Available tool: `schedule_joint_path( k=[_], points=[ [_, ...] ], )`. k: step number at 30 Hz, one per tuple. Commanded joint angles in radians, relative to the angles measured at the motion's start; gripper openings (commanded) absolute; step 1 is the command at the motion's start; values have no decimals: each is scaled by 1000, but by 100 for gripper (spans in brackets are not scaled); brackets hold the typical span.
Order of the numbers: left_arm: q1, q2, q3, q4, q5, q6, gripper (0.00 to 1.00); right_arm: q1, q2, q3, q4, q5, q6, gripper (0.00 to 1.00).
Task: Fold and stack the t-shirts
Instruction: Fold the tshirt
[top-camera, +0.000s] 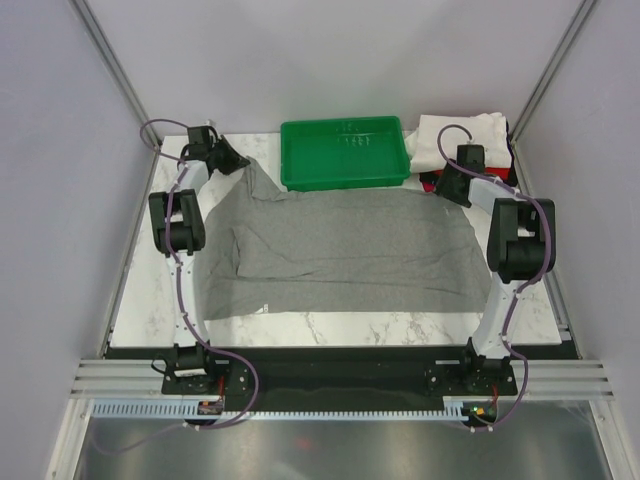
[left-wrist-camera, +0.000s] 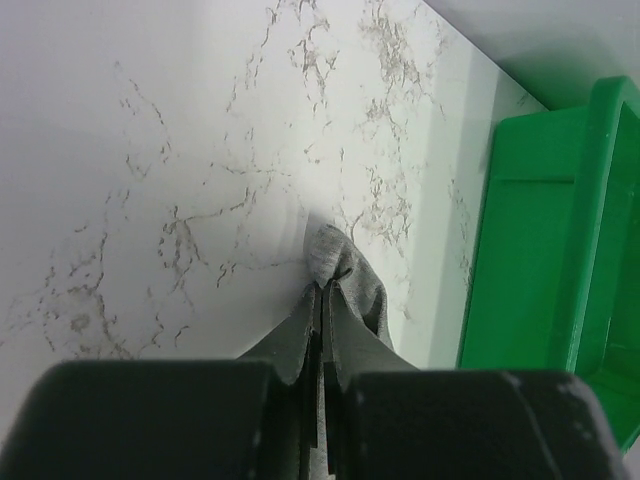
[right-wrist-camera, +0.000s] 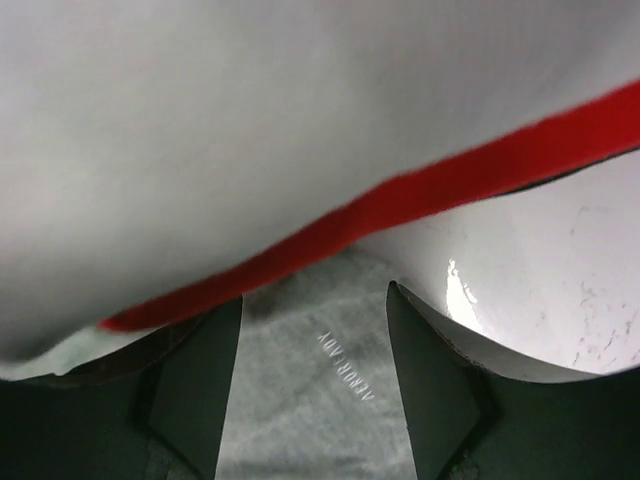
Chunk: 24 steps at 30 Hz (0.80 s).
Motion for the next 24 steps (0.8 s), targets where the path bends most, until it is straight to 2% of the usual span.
schedule_joint_path(
  k=[1,7,17,24],
  points=[
    [-7,3,-29,-43,-1,-16,2,-8,24,62,16,79,-49,67],
    [-5,6,-24,-43,5,-14,2,-8,42,55,32,101,-60,64],
    [-7,6,-23,-45,6,-16,2,-8,76,67,63,89,-52,49],
    [-7,6,-23,-43,5,-14,2,-6,103,101,62,56,-35,25]
  ],
)
